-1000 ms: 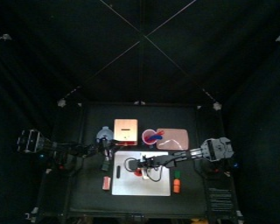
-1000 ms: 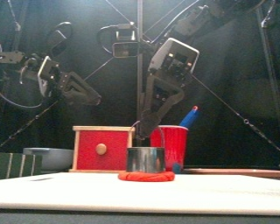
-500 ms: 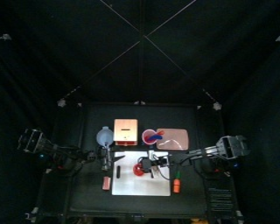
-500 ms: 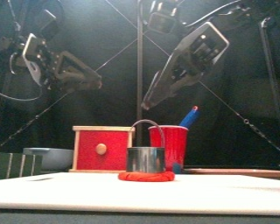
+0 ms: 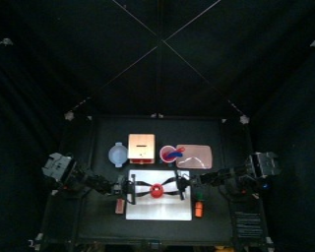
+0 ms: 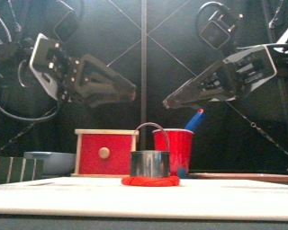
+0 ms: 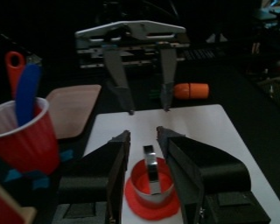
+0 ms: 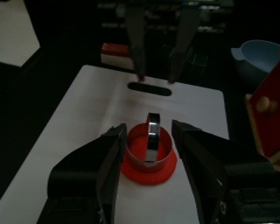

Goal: Get the cutter from the drawer then cut the dough then place the extra dough in the bowl
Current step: Cut the dough

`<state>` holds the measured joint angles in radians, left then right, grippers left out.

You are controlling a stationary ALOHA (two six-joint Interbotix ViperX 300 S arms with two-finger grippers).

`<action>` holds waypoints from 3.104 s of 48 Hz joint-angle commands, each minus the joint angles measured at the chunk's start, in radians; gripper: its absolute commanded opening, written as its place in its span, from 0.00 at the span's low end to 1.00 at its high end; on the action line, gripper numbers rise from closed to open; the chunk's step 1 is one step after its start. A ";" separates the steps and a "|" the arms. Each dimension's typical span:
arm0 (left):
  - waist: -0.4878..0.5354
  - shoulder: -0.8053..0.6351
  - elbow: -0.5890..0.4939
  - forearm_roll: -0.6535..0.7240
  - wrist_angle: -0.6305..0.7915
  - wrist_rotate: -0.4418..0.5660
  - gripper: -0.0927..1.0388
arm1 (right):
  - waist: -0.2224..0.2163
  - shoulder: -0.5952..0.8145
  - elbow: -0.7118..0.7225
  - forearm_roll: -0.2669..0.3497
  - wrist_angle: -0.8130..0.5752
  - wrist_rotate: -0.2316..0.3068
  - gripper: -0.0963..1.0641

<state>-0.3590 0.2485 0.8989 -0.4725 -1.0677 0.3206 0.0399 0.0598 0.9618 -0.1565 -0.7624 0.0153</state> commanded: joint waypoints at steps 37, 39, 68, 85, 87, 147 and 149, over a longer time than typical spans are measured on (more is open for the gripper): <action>0.005 0.038 -0.003 -0.112 0.029 0.000 0.73 | -0.005 0.095 -0.072 0.021 -0.043 0.008 0.79; 0.006 0.038 -0.003 -0.112 0.029 0.000 0.73 | -0.005 0.101 -0.077 0.021 -0.040 0.008 0.79; 0.043 0.058 -0.075 -0.109 0.149 0.011 0.72 | 0.009 0.118 -0.075 0.021 -0.037 0.008 0.79; 0.049 0.051 -0.069 -0.112 0.150 0.012 0.71 | 0.038 0.091 -0.072 0.106 -0.031 0.011 0.79; 0.049 0.051 -0.067 -0.112 0.150 0.012 0.71 | 0.041 0.091 -0.074 0.126 -0.028 0.008 0.79; 0.051 0.071 -0.037 -0.110 0.161 0.011 0.59 | 0.058 0.150 -0.058 0.173 0.055 0.002 0.47; 0.051 0.074 -0.035 -0.110 0.163 0.009 0.59 | 0.057 0.156 -0.057 0.181 0.055 0.002 0.47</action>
<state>-0.3114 0.3221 0.8606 -0.5829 -0.9066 0.3313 0.0982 0.2132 0.8958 0.0092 -0.7164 0.0153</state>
